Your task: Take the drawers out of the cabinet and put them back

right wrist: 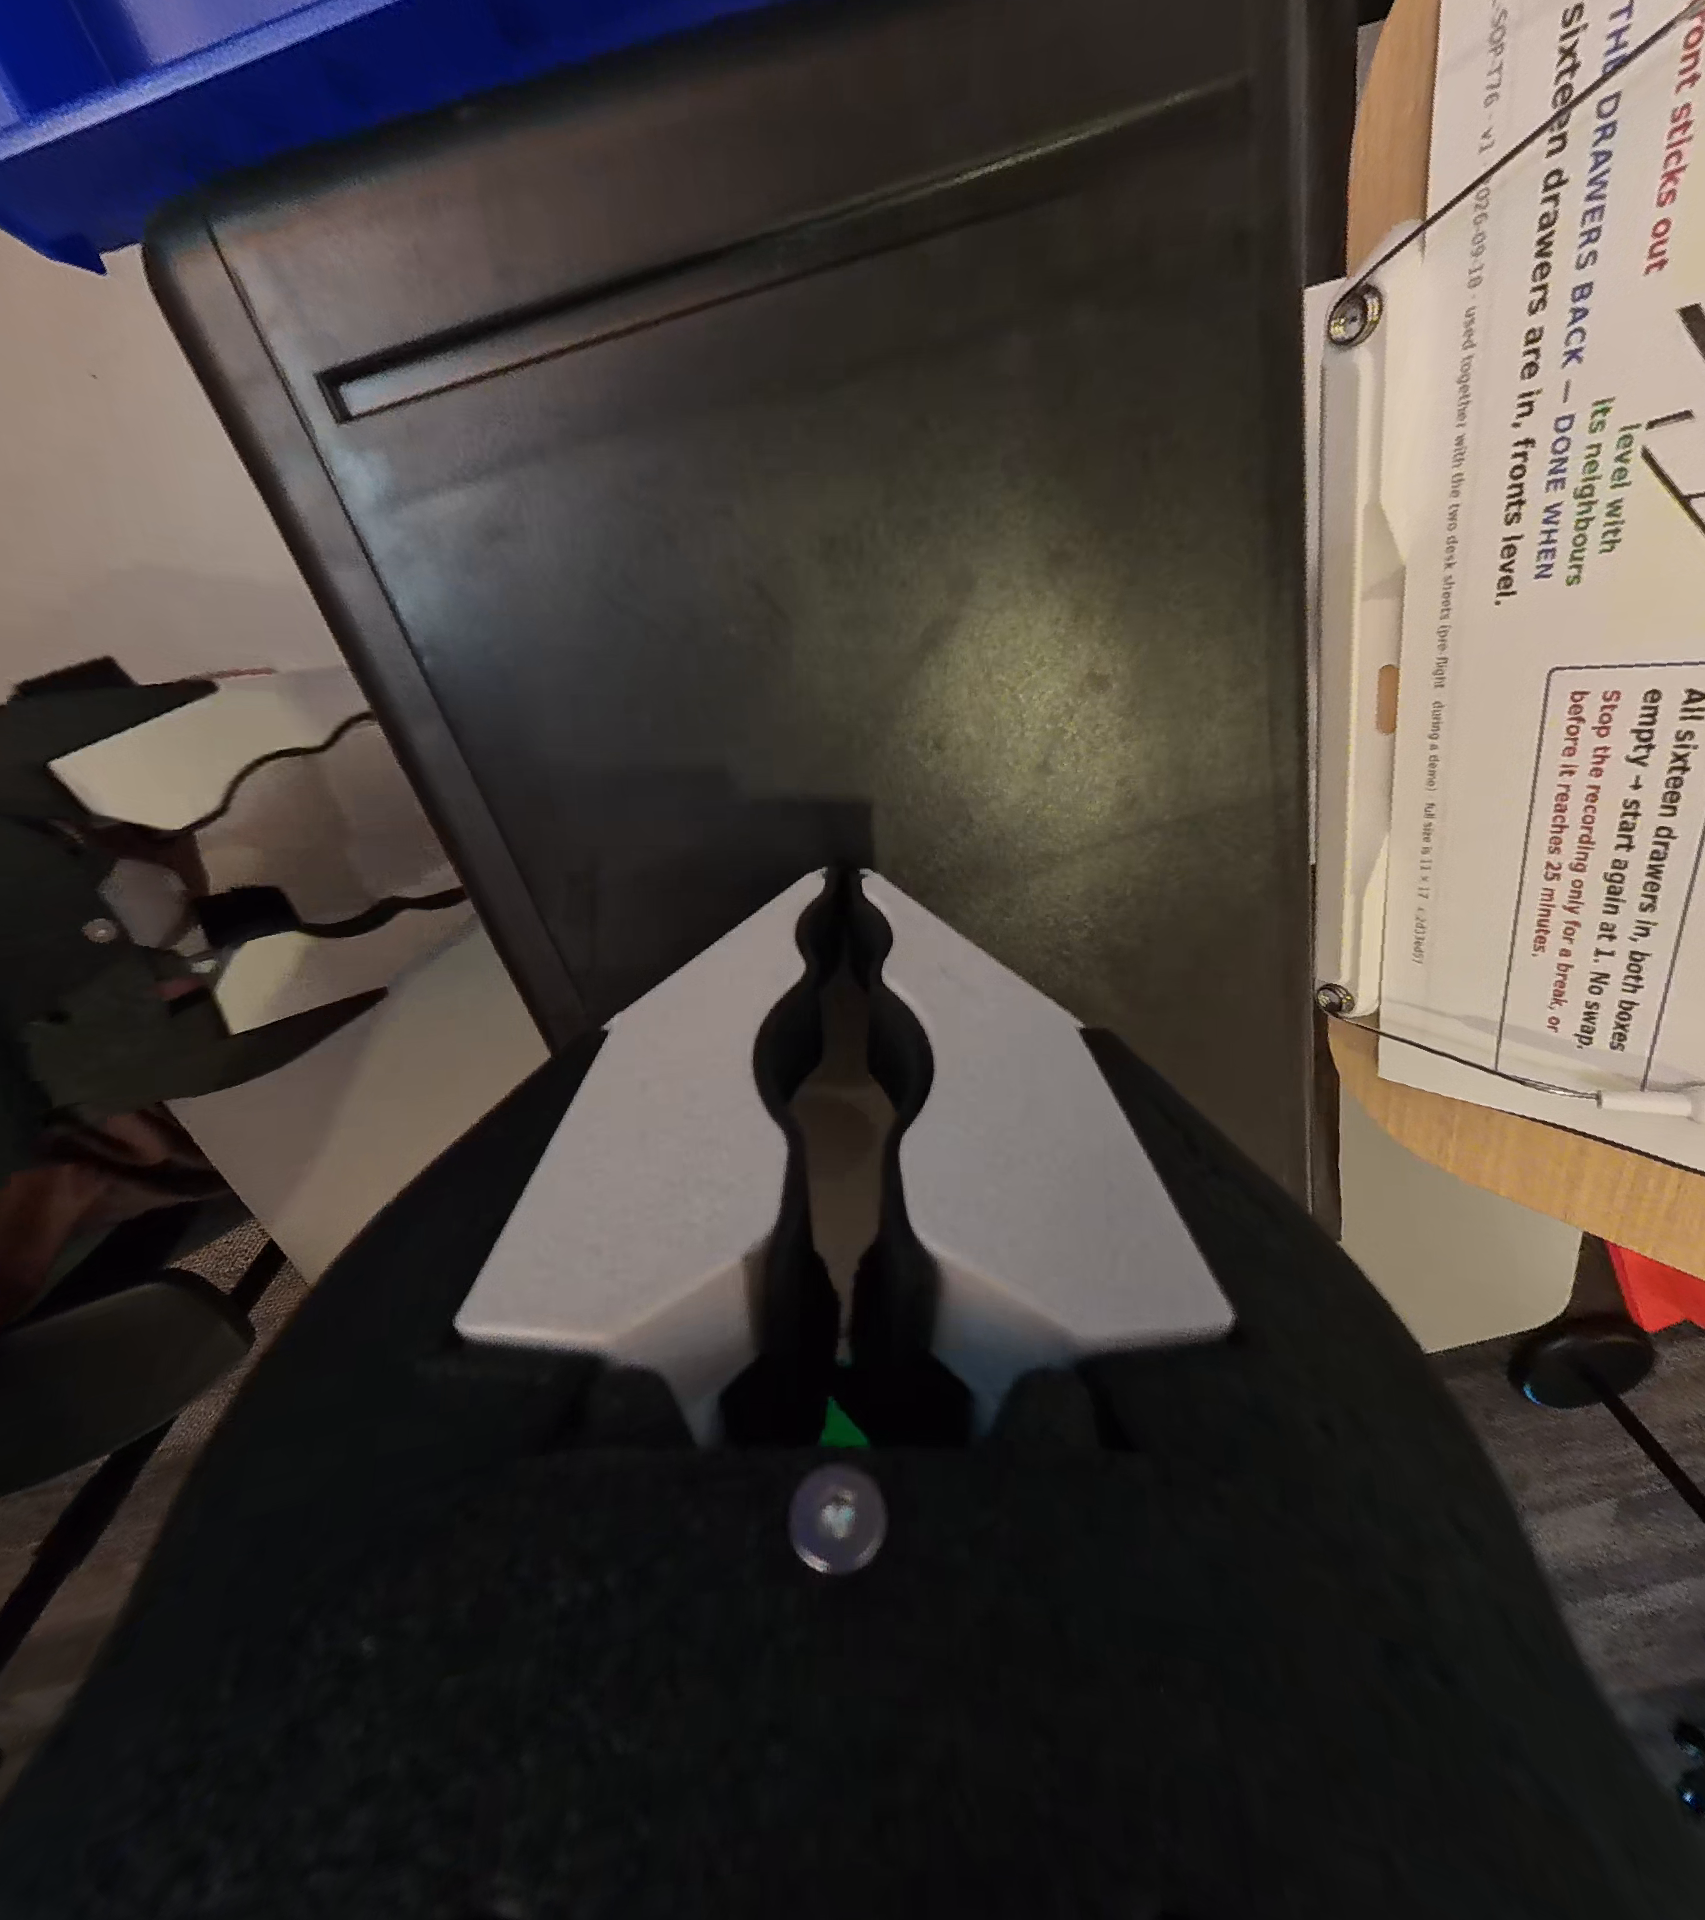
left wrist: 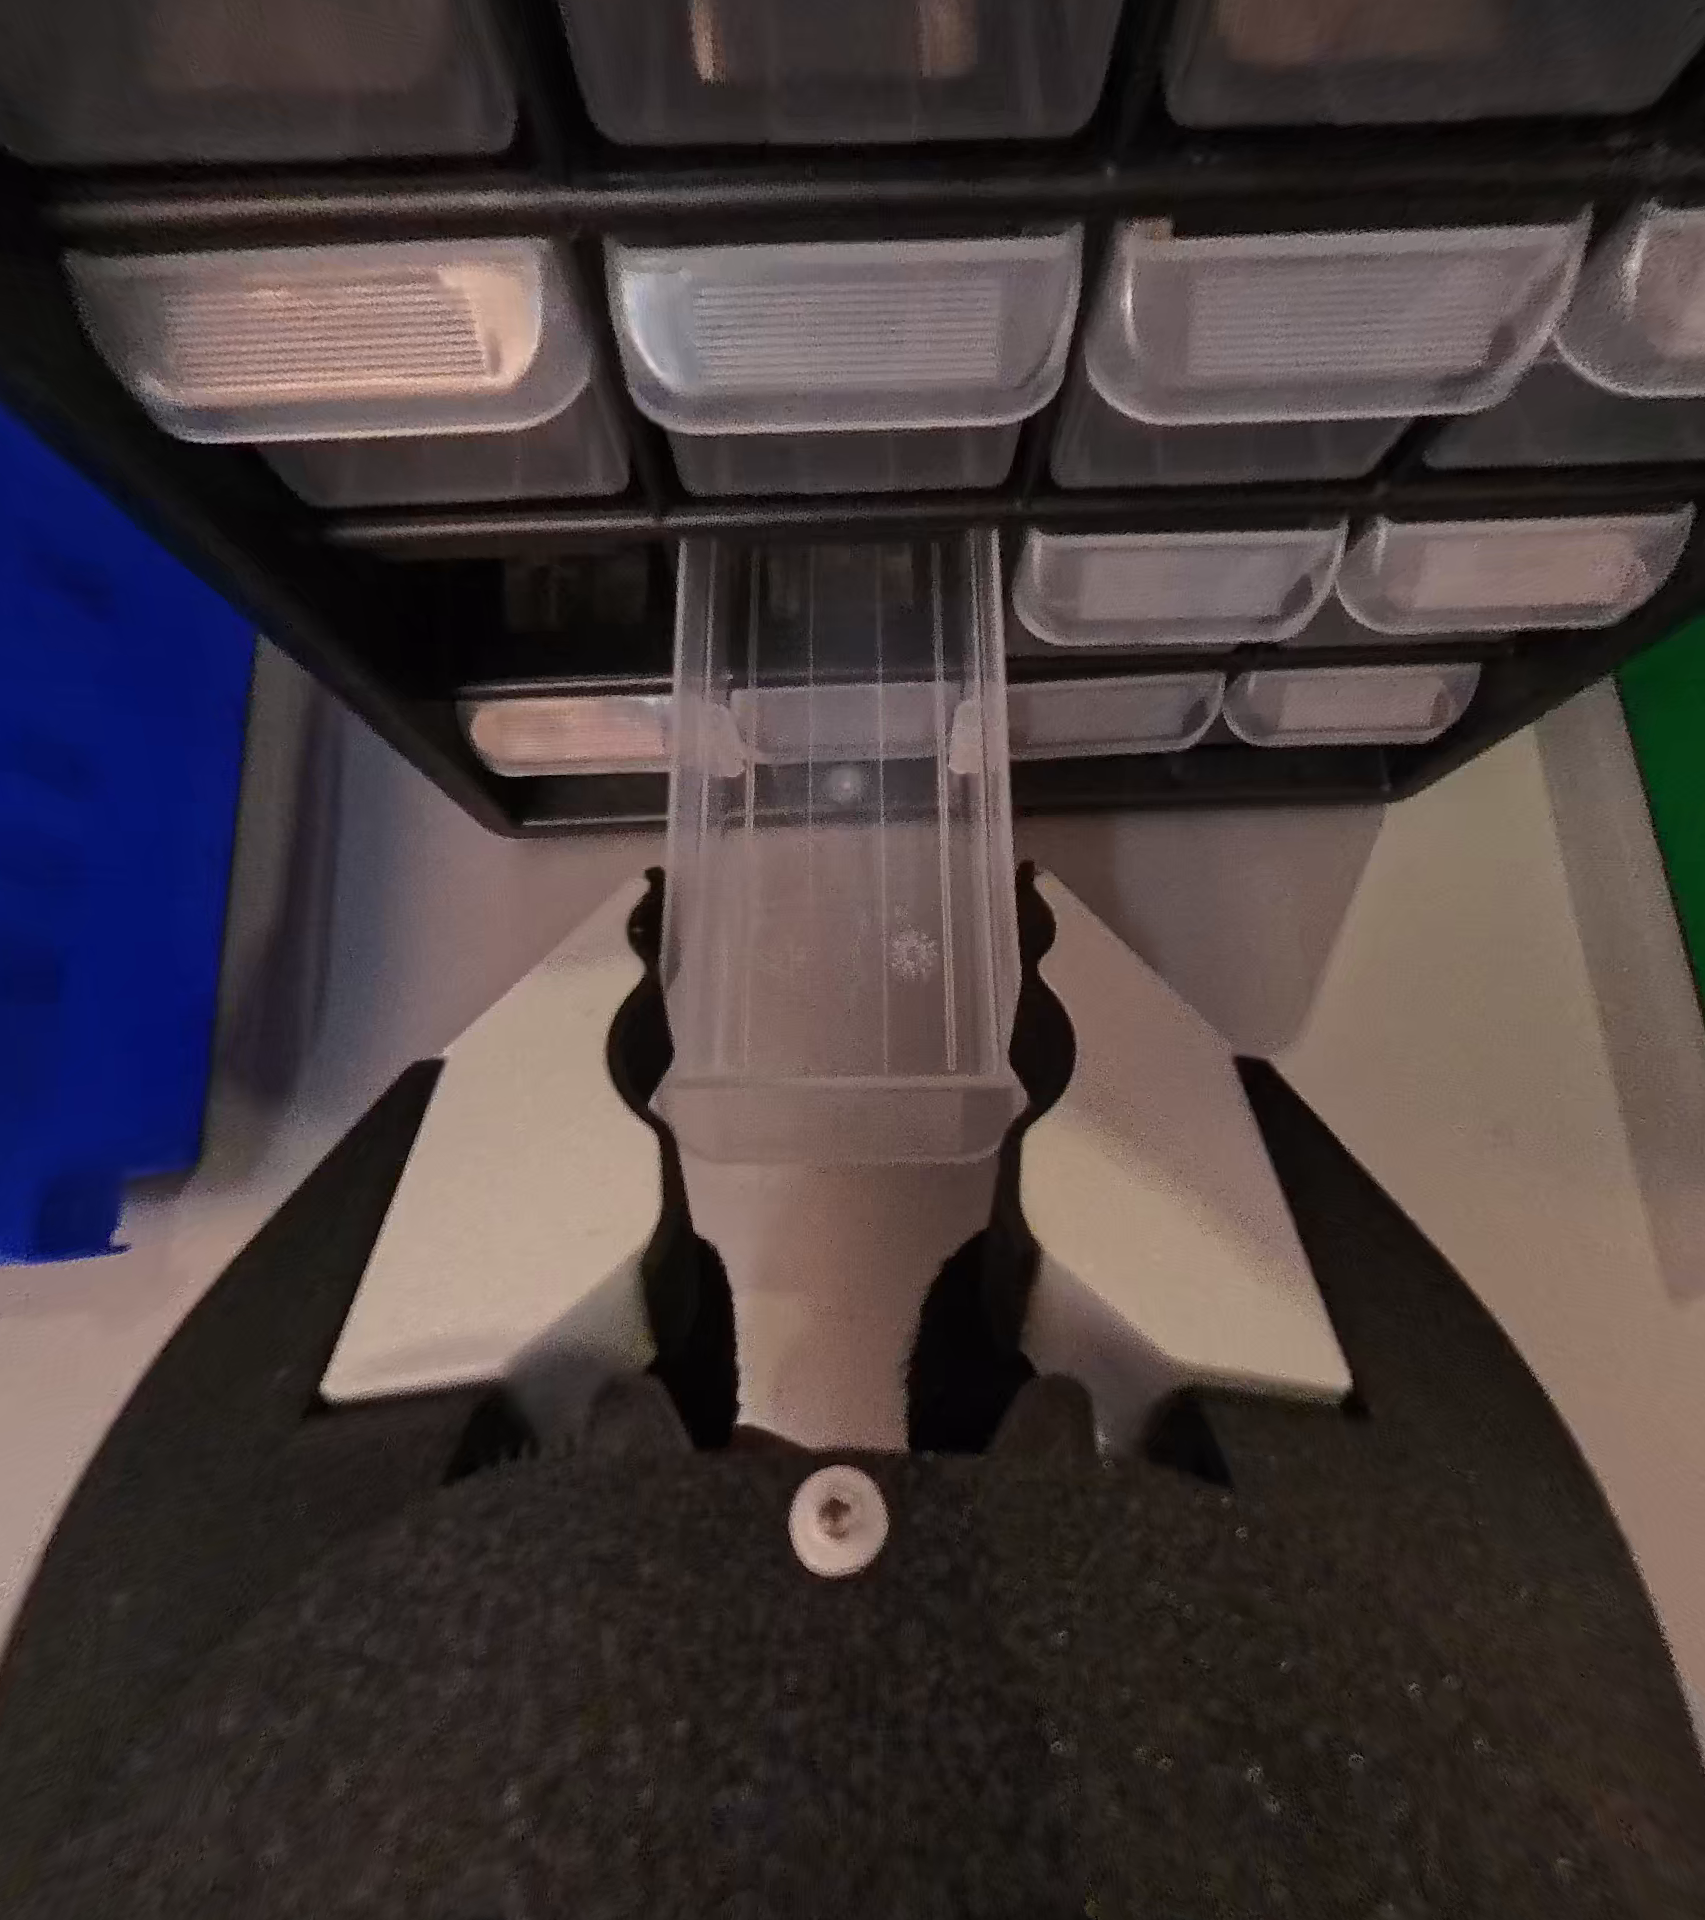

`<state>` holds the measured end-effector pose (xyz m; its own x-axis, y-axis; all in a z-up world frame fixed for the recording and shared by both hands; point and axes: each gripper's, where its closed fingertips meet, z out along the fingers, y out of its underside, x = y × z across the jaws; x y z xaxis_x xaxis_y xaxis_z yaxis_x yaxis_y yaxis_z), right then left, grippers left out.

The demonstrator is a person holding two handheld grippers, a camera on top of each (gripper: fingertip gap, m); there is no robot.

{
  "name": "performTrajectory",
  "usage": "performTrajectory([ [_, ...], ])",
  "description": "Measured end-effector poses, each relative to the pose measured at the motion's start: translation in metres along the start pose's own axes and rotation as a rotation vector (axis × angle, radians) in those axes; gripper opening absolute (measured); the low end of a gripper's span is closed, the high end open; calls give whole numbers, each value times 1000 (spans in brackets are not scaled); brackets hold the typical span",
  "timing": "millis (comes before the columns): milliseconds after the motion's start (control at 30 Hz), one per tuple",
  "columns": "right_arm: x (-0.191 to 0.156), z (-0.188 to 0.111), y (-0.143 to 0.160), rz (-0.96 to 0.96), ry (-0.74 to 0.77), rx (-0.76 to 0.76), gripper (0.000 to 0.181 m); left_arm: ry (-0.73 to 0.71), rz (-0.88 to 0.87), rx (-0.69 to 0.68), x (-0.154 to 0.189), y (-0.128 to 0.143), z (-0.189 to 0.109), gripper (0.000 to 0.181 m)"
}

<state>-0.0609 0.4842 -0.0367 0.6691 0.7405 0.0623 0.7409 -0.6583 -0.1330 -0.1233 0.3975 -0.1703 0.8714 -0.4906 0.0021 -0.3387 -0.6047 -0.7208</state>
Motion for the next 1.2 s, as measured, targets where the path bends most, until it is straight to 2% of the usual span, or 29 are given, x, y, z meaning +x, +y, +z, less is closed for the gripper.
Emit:
performTrajectory([
  [133,0,0,0,-2,1,1,0,-4,-11,70,5,-12,13,65],
  [233,0,0,0,2,-7,5,0,18,28,132,9,-15,15,84],
  [300,0,0,0,-9,-6,4,0,17,55,210,5,-5,5,87],
  [367,0,0,0,-13,-8,1,0,42,36,277,5,13,-13,78],
  [433,0,0,0,-24,-14,5,0,127,-3,341,17,28,-30,57],
  [467,0,0,0,-21,-23,10,0,137,-7,346,19,34,-33,39],
  [500,0,0,0,-13,-32,15,0,143,4,329,21,37,-31,13],
  [533,0,0,0,-3,-43,20,0,140,-1,314,22,37,-27,7],
  [967,0,0,0,-19,-80,2,0,172,-142,304,12,-16,31,16],
  [1100,0,0,0,-32,-75,-2,0,199,-179,288,12,-19,43,20],
  [1200,0,0,0,-6,-78,-10,0,184,-160,300,12,-24,45,15],
])
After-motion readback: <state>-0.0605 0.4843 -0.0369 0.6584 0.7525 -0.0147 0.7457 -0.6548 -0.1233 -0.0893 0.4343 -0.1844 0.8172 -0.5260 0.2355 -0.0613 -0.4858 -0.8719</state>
